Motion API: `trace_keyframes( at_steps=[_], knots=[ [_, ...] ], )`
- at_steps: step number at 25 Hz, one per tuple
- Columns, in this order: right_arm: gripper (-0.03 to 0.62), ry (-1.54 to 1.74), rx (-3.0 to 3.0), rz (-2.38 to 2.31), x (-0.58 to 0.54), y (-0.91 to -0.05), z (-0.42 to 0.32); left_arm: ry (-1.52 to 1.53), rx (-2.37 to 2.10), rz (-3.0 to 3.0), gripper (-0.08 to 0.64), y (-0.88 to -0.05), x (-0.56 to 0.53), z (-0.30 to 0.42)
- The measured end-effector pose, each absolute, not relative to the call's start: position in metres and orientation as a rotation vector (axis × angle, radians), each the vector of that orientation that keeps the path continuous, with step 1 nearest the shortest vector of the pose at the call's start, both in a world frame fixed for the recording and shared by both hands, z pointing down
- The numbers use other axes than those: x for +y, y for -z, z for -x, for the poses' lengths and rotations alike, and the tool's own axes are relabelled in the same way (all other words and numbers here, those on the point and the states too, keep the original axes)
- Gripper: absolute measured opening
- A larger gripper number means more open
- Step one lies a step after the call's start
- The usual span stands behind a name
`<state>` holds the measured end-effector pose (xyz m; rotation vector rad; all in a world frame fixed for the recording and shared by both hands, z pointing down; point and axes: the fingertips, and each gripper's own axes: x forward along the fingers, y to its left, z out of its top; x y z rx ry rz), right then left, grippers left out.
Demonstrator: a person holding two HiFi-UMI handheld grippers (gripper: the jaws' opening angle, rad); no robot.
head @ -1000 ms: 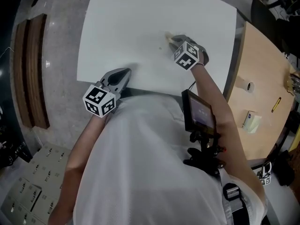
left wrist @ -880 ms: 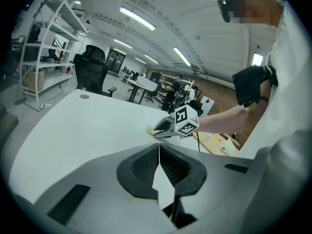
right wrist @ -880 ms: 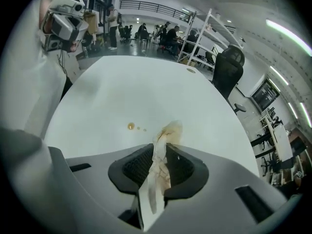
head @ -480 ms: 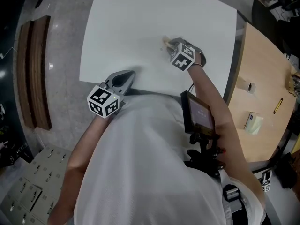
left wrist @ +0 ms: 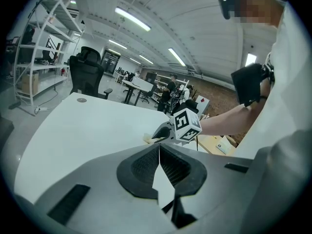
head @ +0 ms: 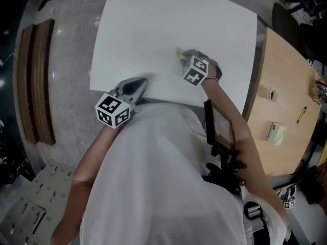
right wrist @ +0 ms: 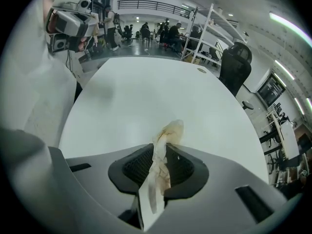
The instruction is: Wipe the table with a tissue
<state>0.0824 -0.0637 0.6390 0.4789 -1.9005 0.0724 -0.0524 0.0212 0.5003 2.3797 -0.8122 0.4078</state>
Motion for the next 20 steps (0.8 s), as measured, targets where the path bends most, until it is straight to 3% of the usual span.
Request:
trace_keyframes(
  at_steps=[20],
  knots=[
    [0.081, -0.292, -2.117, -0.458, -0.003, -0.630, 0.006, -0.425, -0.788, -2.382, 0.008, -0.499, 0.035, 0.095]
  ],
)
